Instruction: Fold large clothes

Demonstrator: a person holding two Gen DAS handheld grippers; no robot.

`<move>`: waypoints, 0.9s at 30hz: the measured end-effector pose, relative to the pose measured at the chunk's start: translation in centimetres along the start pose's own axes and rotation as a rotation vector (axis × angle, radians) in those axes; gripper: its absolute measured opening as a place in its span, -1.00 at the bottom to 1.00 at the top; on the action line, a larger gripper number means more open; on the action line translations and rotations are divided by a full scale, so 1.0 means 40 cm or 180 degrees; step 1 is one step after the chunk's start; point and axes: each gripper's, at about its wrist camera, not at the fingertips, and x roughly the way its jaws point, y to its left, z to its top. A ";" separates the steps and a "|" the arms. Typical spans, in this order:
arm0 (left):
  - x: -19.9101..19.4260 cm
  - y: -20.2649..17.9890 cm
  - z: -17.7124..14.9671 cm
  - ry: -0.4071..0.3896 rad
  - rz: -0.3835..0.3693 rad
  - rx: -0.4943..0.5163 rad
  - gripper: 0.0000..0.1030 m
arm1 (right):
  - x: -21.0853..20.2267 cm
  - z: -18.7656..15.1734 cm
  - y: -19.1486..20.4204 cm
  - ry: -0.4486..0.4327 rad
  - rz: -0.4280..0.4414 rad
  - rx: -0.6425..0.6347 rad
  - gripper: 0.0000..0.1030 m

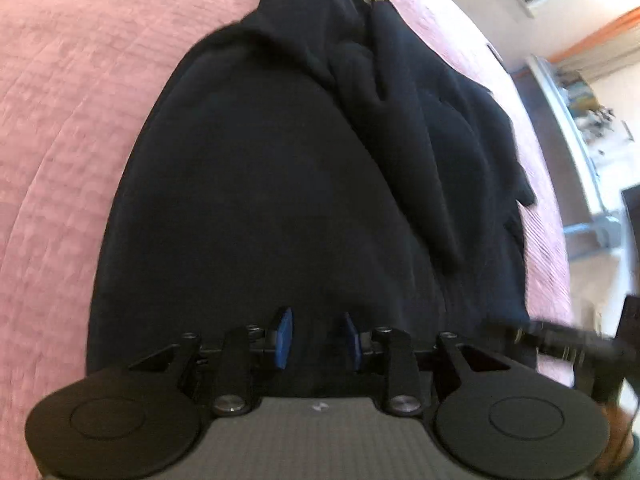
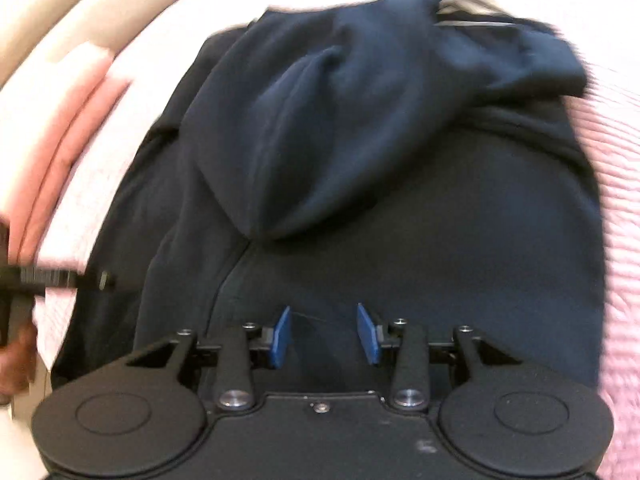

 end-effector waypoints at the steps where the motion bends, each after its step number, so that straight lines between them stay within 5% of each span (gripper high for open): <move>1: -0.008 0.006 -0.014 0.0015 -0.0035 0.0027 -0.34 | -0.020 -0.016 -0.011 -0.0064 -0.0028 0.0073 0.05; 9: -0.084 0.060 -0.174 0.0181 -0.0130 0.0463 -0.36 | -0.083 -0.111 -0.024 -0.0290 -0.0472 -0.0131 0.09; 13: -0.184 0.140 -0.290 -0.0108 -0.0221 0.0442 -0.38 | -0.155 -0.174 -0.062 -0.0494 -0.0621 -0.0263 0.09; 14: -0.207 0.147 -0.311 -0.0174 -0.0173 0.0436 -0.25 | -0.188 -0.191 -0.074 -0.0582 -0.0671 -0.0263 0.10; 17: -0.239 0.157 -0.389 -0.0278 0.0135 0.0752 -0.40 | -0.305 -0.265 -0.101 -0.0835 -0.0788 -0.0157 0.14; 22: -0.300 0.170 -0.475 -0.0612 0.0199 0.0662 -0.36 | -0.472 -0.434 -0.083 -0.1096 -0.1260 -0.0042 0.24; 27: -0.382 0.149 -0.507 -0.0929 0.0391 0.0452 0.14 | -0.573 -0.543 -0.054 -0.1092 -0.1248 -0.0142 0.46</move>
